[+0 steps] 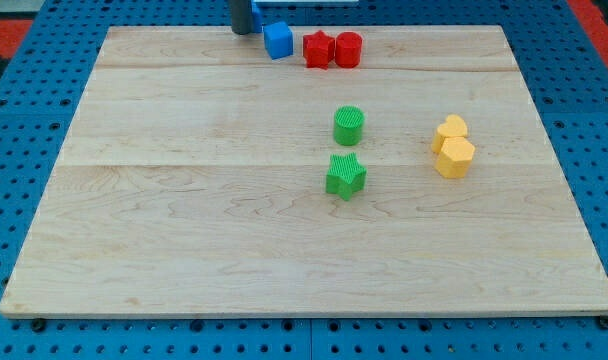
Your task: Move the blue cube to the red star
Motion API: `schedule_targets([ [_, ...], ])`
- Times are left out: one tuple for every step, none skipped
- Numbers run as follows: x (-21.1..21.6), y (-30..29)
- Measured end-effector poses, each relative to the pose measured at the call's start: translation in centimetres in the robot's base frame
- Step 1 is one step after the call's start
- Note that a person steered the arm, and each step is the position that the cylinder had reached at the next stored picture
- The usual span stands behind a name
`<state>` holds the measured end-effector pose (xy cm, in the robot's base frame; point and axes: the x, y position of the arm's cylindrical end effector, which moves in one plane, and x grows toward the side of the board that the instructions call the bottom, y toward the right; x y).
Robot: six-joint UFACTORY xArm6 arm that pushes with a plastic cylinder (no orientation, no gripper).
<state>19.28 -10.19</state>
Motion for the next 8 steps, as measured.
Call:
schedule_targets([
  [-0.1,-6.1],
  [-0.1,-6.1],
  [0.0,0.8],
  [0.1,8.0],
  [0.7,7.9],
  [0.7,7.2],
  [1.1,7.2],
  [1.5,7.2],
])
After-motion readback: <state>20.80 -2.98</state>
